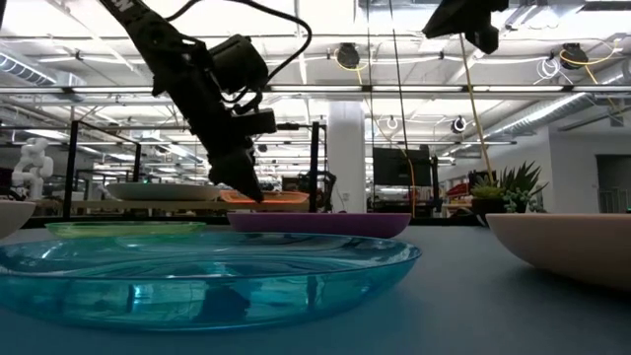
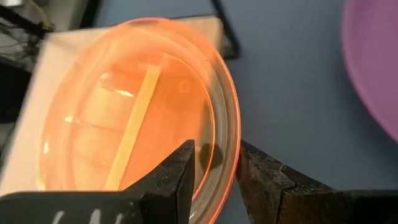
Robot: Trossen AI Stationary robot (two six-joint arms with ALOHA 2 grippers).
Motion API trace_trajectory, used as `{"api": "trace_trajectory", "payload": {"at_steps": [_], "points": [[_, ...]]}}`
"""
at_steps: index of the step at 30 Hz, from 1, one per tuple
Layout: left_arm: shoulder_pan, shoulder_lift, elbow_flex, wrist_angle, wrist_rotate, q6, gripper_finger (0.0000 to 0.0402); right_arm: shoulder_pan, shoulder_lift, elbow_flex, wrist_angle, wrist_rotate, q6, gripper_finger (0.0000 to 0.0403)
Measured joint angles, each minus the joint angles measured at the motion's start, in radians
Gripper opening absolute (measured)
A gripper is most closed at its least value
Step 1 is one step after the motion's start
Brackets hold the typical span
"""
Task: Place and stack plates onto a shelf
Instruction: Put the orange plate on the shelf, then stack the white plate on top of the gray plate on the shelf
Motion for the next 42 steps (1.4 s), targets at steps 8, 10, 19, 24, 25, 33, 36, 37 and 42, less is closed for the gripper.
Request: {"api": "trace_trajectory", "payload": {"at_steps": [8, 10, 19, 24, 25, 33, 36, 37, 42], "points": [[0.044, 0.003, 0.0, 0.056, -0.024, 0.0, 0.0118, 0.0, 0.007, 0.0, 0.0, -0.001, -0.023, 0.0031], [0.055, 0.003, 0.0, 0.065, -0.034, 0.0, 0.0118, 0.0, 0.006, 0.0, 0.0, -0.001, -0.031, 0.0031], [0.075, -0.003, 0.0, 0.09, -0.056, -0.019, 0.0118, 0.0, 0.006, 0.0, 0.0, -0.001, -0.062, 0.0031], [0.031, -0.052, 0.0, 0.051, -0.056, -0.126, 0.0118, 0.0, 0.006, 0.0, 0.0, -0.001, -0.077, 0.0031], [0.015, -0.068, 0.0, 0.047, -0.057, -0.158, 0.0118, 0.0, 0.006, 0.0, -0.001, -0.001, -0.077, 0.0031], [-0.134, -0.253, 0.001, -0.09, -0.053, -0.463, 0.0118, 0.0, 0.006, 0.0, -0.046, -0.001, -0.077, 0.0031], [-0.198, -0.315, 0.0, -0.152, -0.049, -0.579, 0.0118, 0.0, 0.006, 0.0, -0.058, -0.003, -0.077, 0.0031], [-0.22, -0.33, 0.001, -0.158, -0.049, -0.615, 0.0118, -0.001, 0.006, 0.0, -0.058, -0.012, -0.077, 0.0031], [-0.332, -0.381, 0.039, -0.272, -0.048, -0.764, 0.0118, -0.001, 0.006, -0.008, -0.055, -0.089, -0.076, 0.0031]]}}
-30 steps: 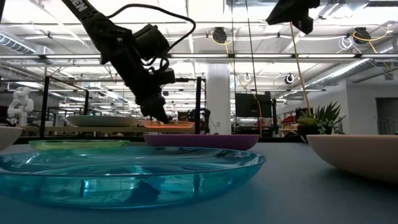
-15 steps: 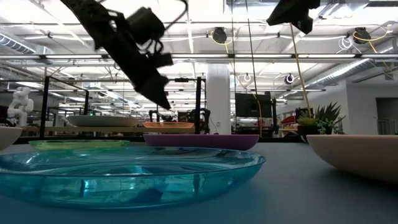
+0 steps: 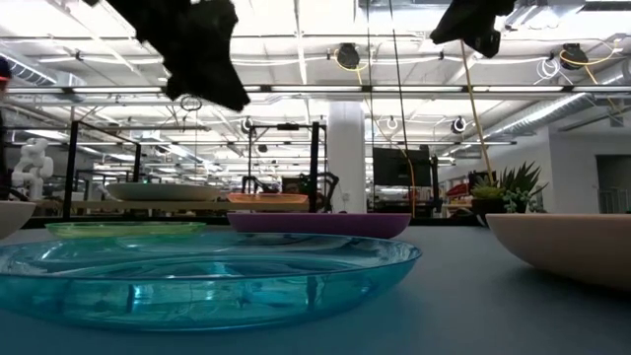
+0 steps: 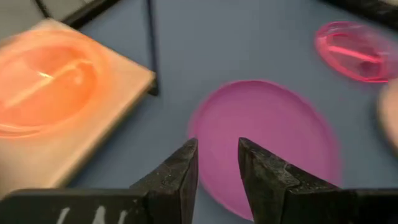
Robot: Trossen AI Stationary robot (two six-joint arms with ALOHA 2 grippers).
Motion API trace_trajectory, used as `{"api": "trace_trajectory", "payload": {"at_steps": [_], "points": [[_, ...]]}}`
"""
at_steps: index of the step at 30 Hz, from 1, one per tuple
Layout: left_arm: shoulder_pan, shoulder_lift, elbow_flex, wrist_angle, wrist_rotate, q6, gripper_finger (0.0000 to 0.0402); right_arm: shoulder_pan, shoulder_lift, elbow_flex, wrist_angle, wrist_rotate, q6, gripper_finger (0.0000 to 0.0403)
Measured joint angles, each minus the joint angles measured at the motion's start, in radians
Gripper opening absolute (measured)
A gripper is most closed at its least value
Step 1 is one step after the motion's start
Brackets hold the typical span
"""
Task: Place and stack plates onto a shelf
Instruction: Stack the white plate on top of the gray plate on the shelf
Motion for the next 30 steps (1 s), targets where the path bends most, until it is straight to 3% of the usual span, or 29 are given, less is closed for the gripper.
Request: {"api": "trace_trajectory", "payload": {"at_steps": [6, 12, 24, 30], "points": [[-0.124, -0.009, 0.077, -0.119, 0.005, -0.122, 0.0118, 0.001, 0.0, -0.027, 0.002, -0.07, 0.106, 0.0031], [-0.22, -0.018, 0.125, -0.167, 0.084, -0.193, 0.0118, 0.058, 0.0, -0.029, 0.037, -0.064, 0.29, 0.0031], [-0.412, -0.073, 0.125, -0.316, 0.106, -0.286, 0.0118, 0.242, 0.077, -0.029, 0.103, 0.041, 0.472, 0.0031], [-0.498, -0.073, 0.125, -0.371, 0.107, -0.348, 0.0118, 0.293, 0.135, -0.029, 0.12, 0.04, 0.523, 0.0031]]}}
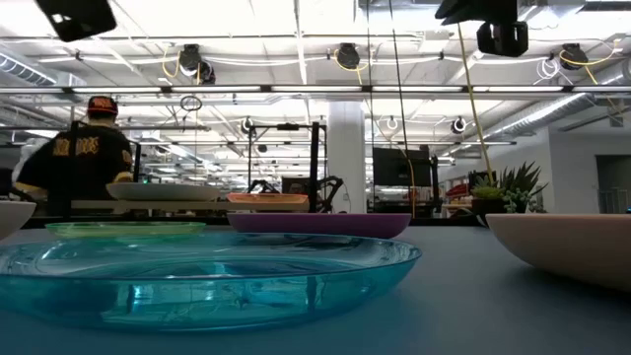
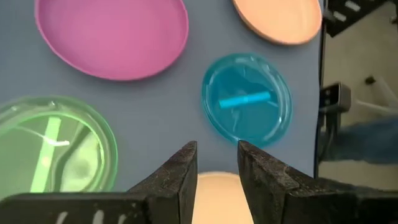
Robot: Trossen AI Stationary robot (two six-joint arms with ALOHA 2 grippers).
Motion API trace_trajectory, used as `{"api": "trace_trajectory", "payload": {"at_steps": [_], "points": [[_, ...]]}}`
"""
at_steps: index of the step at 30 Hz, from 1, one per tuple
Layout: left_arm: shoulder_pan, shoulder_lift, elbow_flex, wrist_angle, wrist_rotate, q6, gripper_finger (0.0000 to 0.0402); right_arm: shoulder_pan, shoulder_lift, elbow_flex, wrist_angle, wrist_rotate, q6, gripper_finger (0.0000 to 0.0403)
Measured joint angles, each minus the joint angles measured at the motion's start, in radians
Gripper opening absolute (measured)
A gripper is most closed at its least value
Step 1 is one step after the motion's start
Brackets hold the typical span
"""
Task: Place and stack plates onto a shelf
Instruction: Stack the white plate on top of the gray plate on the shelf
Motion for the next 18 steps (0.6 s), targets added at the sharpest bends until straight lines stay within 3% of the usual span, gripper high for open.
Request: {"api": "trace_trajectory", "payload": {"at_steps": [12, 18], "points": [[-0.111, 0.0, -0.142, 0.147, 0.039, -0.164, 0.0118, 0.111, 0.03, 0.0, 0.004, 0.005, 0.145, 0.0031], [-0.158, 0.0, -0.159, 0.087, 0.057, -0.267, 0.0118, 0.141, 0.03, 0.0, -0.007, 0.04, 0.137, 0.0031]]}}
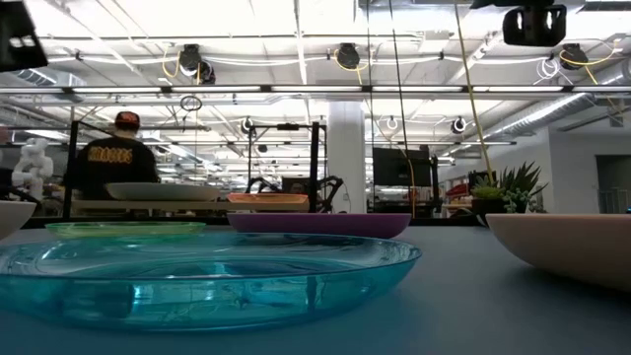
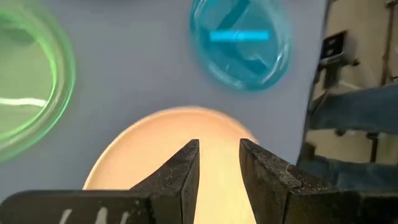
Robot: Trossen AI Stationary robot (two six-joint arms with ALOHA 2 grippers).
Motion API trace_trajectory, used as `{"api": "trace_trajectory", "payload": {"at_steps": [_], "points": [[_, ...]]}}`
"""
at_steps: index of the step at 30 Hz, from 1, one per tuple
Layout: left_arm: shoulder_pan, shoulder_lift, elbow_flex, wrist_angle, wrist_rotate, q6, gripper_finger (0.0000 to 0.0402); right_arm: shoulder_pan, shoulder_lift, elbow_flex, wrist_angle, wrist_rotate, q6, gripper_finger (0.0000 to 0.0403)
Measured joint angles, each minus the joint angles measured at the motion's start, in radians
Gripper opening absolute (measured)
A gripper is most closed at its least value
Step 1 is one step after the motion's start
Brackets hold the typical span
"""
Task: Place and stack plates onto a shelf
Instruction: Stack the white plate on top of the gray plate on the shelf
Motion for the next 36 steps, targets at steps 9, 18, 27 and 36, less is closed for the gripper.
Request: {"api": "trace_trajectory", "payload": {"at_steps": [9, 18, 27, 36], "points": [[0.012, 0.0, 0.0, -0.242, 0.083, -0.017, 0.0119, 0.0, 0.0, 0.0, -0.013, 0.003, -0.053, 0.0031], [0.109, 0.0, -0.097, -0.213, 0.163, 0.255, 0.0209, -0.001, 0.0, 0.0, -0.013, -0.017, -0.057, 0.0031], [0.125, 0.0, -0.229, -0.124, 0.201, 0.403, 0.0218, -0.001, 0.0, 0.0, -0.012, -0.018, -0.085, 0.0031], [0.137, 0.0, -0.322, 0.028, 0.254, 0.355, 0.0176, -0.001, 0.0, 0.0, -0.005, -0.018, -0.128, 0.0031]]}}
